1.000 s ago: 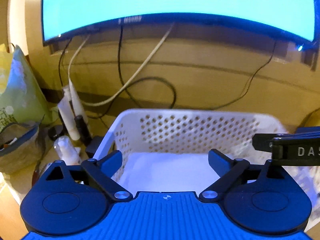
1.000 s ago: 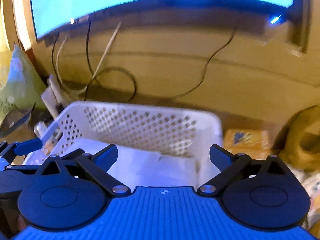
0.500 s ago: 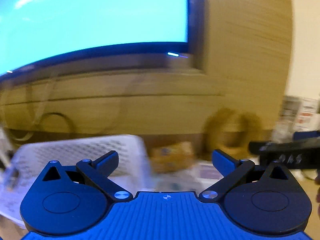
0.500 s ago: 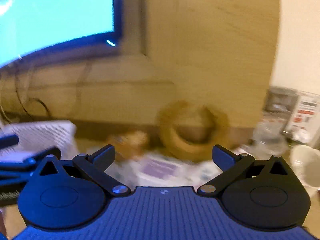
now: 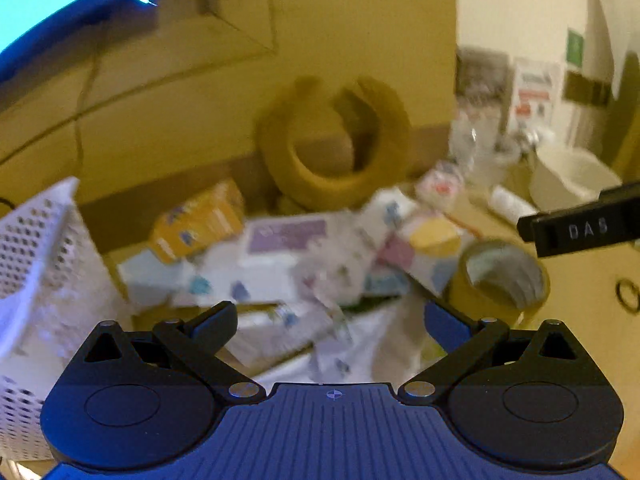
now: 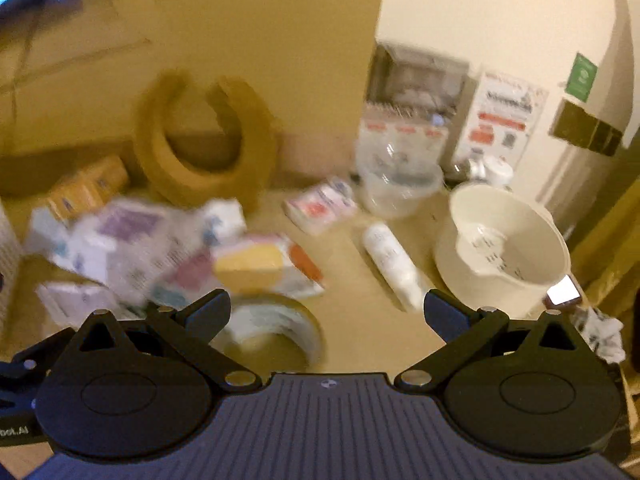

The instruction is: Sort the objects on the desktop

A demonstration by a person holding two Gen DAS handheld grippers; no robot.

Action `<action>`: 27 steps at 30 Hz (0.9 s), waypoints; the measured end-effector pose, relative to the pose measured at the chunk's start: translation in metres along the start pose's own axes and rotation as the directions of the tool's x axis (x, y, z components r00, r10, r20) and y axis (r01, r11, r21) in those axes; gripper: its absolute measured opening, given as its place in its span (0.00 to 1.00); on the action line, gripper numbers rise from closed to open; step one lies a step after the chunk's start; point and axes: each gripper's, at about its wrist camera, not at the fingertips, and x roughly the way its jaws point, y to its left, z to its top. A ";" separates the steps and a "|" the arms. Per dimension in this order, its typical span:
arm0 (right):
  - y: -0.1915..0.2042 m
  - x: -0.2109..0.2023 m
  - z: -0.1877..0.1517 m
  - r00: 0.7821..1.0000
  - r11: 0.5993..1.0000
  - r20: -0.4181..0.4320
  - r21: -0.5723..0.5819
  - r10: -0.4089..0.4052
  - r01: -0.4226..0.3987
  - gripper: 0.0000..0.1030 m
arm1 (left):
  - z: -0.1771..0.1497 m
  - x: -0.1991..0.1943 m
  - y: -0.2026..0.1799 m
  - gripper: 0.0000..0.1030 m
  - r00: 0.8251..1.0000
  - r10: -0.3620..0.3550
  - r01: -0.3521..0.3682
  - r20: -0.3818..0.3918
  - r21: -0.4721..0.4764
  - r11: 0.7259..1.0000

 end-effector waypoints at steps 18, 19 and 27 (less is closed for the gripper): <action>-0.009 0.075 -0.016 0.979 0.997 -0.201 -0.071 -0.030 0.016 0.90 | -0.027 0.063 -0.044 1.00 0.986 -0.037 0.057 -0.161 0.120 0.991; -0.009 0.078 -0.015 0.978 0.998 -0.208 -0.068 -0.025 0.011 0.89 | -0.027 0.065 -0.044 1.00 0.987 -0.030 0.051 -0.160 0.127 0.991; -0.012 0.097 -0.017 0.964 0.997 -0.256 0.016 0.078 -0.076 0.61 | -0.029 0.073 -0.054 0.91 0.993 0.006 0.017 -0.118 0.196 0.981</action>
